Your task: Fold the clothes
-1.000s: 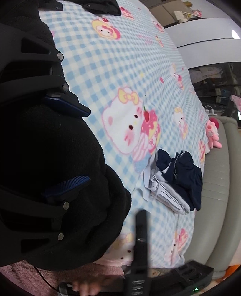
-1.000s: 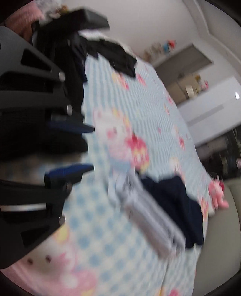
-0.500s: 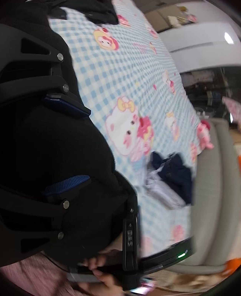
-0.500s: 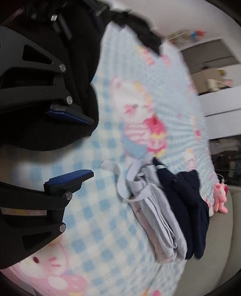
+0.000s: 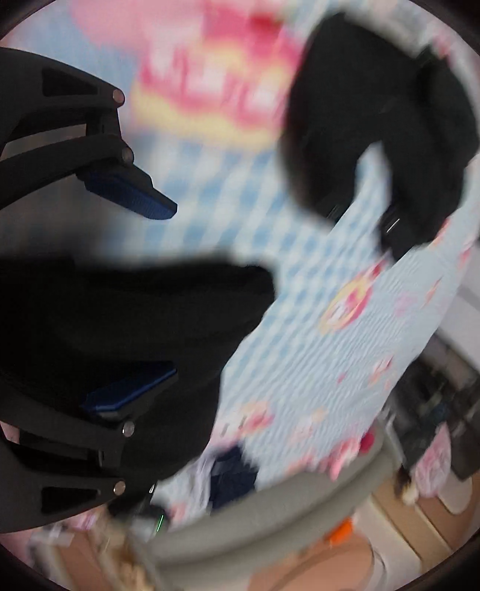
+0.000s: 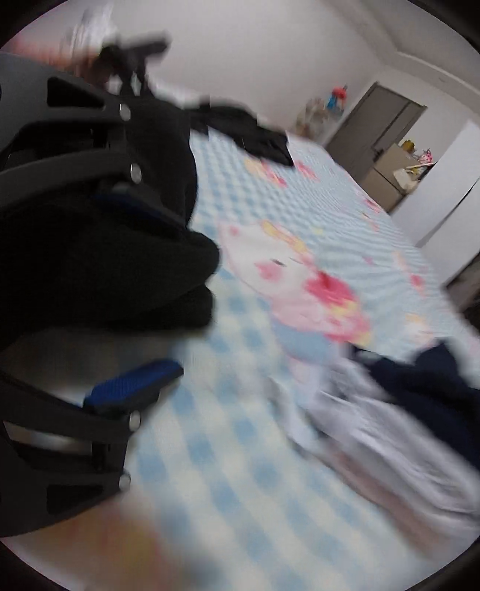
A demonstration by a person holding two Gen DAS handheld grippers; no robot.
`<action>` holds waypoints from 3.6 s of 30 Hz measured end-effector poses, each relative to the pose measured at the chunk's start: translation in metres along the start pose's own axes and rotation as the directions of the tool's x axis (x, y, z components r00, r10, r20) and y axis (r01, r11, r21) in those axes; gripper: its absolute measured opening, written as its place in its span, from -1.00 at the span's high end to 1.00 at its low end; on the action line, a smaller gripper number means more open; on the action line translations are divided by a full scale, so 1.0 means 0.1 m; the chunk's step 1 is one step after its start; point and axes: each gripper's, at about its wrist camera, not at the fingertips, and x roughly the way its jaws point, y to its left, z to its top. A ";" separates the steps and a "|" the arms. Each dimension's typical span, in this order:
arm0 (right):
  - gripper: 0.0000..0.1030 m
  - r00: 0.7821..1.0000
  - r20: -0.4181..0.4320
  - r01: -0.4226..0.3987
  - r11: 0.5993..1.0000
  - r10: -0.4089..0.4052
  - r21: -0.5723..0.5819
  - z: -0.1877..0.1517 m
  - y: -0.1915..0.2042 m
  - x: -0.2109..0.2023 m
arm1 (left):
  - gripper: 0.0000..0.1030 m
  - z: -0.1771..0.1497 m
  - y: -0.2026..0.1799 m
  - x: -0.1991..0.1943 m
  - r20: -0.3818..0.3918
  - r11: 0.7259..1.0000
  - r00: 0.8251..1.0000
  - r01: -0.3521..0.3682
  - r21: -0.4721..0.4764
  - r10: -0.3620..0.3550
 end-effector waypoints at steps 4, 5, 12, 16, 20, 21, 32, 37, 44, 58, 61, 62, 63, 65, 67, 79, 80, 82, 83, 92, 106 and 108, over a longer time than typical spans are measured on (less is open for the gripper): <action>-0.60 0.998 -0.054 -0.045 0.999 0.043 -0.023 -0.07 0.05 0.06 | -0.74 -0.11 -0.10 0.36 -0.115 0.993 0.988 0.106 0.045 -0.100; -0.60 0.996 -0.076 -0.057 0.998 0.054 -0.034 -0.11 0.07 0.08 | -0.74 -0.14 -0.15 0.39 -0.110 0.992 0.991 0.087 0.087 -0.078; -0.63 0.993 -0.106 -0.053 0.998 0.050 -0.028 -0.17 0.17 0.20 | -0.74 -0.07 -0.19 0.52 -0.146 0.992 0.984 0.109 0.057 -0.100; -0.51 0.991 -0.133 -0.039 0.993 0.025 -0.108 -0.18 0.43 0.34 | -0.65 -0.05 -0.35 0.66 -0.173 0.992 0.985 0.020 0.121 0.001; 0.15 0.997 -0.070 0.007 0.990 -0.017 -0.143 -0.08 0.56 0.23 | 0.29 0.10 -0.47 0.39 -0.083 0.997 0.996 -0.011 0.073 0.017; 0.19 0.999 -0.046 0.008 0.989 -0.015 -0.149 -0.05 0.60 0.16 | 0.31 0.13 -0.53 0.29 -0.058 0.997 0.998 -0.009 0.083 0.014; -0.17 0.973 0.156 0.192 0.974 -0.172 -0.123 0.36 0.55 -0.36 | -0.17 0.53 -0.03 -0.29 0.049 0.985 0.984 -0.166 -0.056 0.168; -0.42 0.954 0.241 0.222 0.960 -0.178 -0.169 0.03 0.67 -0.71 | -0.60 -0.14 -0.12 -0.49 0.054 1.000 0.998 0.017 -0.015 -0.016; -0.17 0.966 0.118 0.251 0.942 -0.230 -0.222 -0.39 0.64 -0.20 | 0.12 -0.66 -0.42 -0.09 0.033 0.979 0.983 -0.185 0.087 0.183; 0.43 0.887 0.135 0.459 0.804 -0.442 -0.378 -0.74 0.62 -0.39 | -0.38 -0.73 -0.19 -0.41 0.069 0.950 0.948 -0.313 0.009 0.312; 0.07 0.906 0.145 0.423 0.848 -0.398 -0.319 -0.73 0.54 -0.61 | -0.47 -0.84 0.00 -0.53 0.064 0.973 0.975 -0.208 -0.098 0.215; -0.02 0.915 0.147 0.403 0.874 -0.376 -0.272 -0.73 0.48 -0.70 | -0.47 -0.91 0.10 -0.56 0.068 0.979 0.990 -0.112 -0.171 0.126; -0.03 0.923 0.151 0.380 0.898 -0.354 -0.221 -0.74 0.41 -0.80 | -0.47 -0.98 0.20 -0.59 0.079 0.970 0.996 -0.016 -0.241 0.036; -0.05 0.950 0.144 0.295 0.948 -0.277 -0.118 -0.77 0.29 -0.94 | -0.43 -1.17 0.18 -0.55 0.106 0.953 0.994 0.062 -0.295 -0.032; -0.07 0.976 0.120 0.196 0.973 -0.181 -0.124 -0.90 0.33 -0.99 | -0.39 -1.33 0.00 -0.52 0.125 0.969 0.991 0.069 -0.238 -0.040; -0.06 0.937 -0.049 0.286 0.843 -0.345 -0.455 -1.31 1.07 0.14 | 0.18 -1.39 -1.12 0.46 0.073 0.953 0.975 -0.222 0.206 0.211; -0.06 0.941 -0.033 0.287 0.847 -0.336 -0.448 -1.28 1.08 0.13 | 0.18 -1.30 -1.12 0.50 0.074 0.959 0.979 -0.203 0.200 0.191; -0.05 0.949 0.000 0.285 0.855 -0.316 -0.433 -1.21 1.11 0.12 | 0.18 -1.21 -1.14 0.51 0.081 0.964 0.982 -0.183 0.193 0.170; -0.02 0.949 0.015 0.290 0.854 -0.315 -0.433 -1.19 1.12 0.11 | 0.18 -1.17 -1.19 0.48 0.098 0.960 0.981 -0.183 0.211 0.165; 0.09 0.959 0.130 0.283 0.886 -0.253 -0.366 -0.71 1.26 -0.06 | 0.18 -0.66 -1.45 0.42 0.158 0.975 0.982 -0.128 0.182 0.100; -0.39 0.890 0.446 0.245 0.924 -0.094 -0.294 1.35 1.79 -0.06 | -0.66 1.23 -1.57 0.16 0.415 0.968 0.909 -0.064 0.242 -0.044; -0.40 0.893 0.419 0.290 0.921 -0.163 -0.260 1.24 1.53 -0.02 | -0.66 1.07 -1.29 0.40 0.388 0.981 0.921 -0.100 0.167 0.028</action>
